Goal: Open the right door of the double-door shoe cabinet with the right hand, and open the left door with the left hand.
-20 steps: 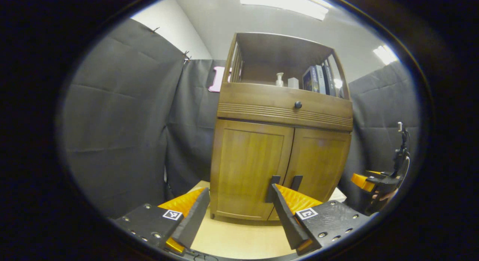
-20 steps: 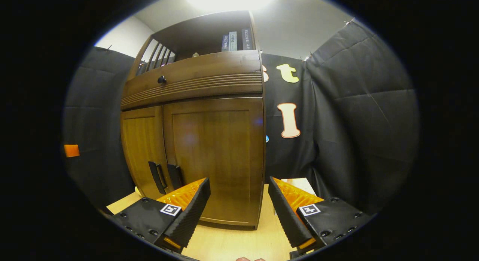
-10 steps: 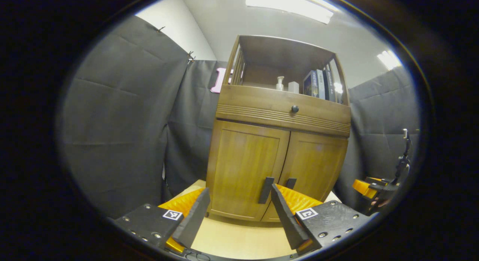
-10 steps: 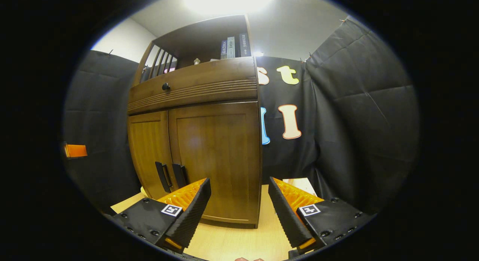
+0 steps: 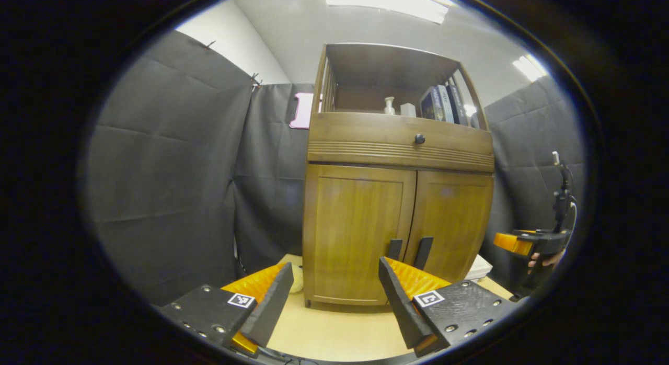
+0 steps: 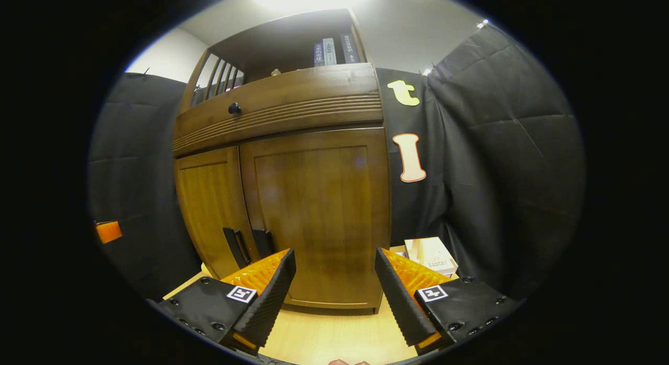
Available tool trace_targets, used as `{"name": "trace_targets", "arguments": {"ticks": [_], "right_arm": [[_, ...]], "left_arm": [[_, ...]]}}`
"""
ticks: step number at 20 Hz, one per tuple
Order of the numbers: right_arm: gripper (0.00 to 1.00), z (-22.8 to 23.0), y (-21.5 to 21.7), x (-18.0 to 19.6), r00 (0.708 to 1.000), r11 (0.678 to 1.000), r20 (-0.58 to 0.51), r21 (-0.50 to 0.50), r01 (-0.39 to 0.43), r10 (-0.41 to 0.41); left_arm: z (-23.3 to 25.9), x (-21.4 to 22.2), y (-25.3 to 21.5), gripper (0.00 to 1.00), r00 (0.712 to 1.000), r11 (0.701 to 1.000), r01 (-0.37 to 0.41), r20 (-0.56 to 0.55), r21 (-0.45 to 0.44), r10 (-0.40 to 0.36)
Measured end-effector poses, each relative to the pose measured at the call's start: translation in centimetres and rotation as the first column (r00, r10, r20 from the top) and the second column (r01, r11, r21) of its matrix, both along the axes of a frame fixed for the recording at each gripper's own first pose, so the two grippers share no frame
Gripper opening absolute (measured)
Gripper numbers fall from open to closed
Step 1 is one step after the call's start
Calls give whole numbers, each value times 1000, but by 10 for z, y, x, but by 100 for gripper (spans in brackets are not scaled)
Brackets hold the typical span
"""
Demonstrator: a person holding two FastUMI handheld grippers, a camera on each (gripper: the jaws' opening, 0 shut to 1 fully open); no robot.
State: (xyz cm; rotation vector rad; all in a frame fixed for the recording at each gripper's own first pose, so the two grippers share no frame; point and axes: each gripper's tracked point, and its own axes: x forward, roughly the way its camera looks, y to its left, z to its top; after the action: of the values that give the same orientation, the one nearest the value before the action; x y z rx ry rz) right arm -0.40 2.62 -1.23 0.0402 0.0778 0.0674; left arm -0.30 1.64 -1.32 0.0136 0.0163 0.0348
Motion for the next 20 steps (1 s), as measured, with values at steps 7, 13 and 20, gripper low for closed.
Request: {"name": "trace_targets", "arguments": {"ticks": [7,13,20], "right_arm": [[96,8,34,13,999,998,-8,51,-42,43],[92,4,56,30,998,996,3,54,-68,68],[92,-18,58,51,999,998,-8,-39,-52,51]], "left_arm": [[-5,8,18,94,999,999,42,17,-23,-42],[-22,17,28,94,997,997,71,2,-34,-71],[-43,24,38,94,995,992,92,-31,-87,-95]]}}
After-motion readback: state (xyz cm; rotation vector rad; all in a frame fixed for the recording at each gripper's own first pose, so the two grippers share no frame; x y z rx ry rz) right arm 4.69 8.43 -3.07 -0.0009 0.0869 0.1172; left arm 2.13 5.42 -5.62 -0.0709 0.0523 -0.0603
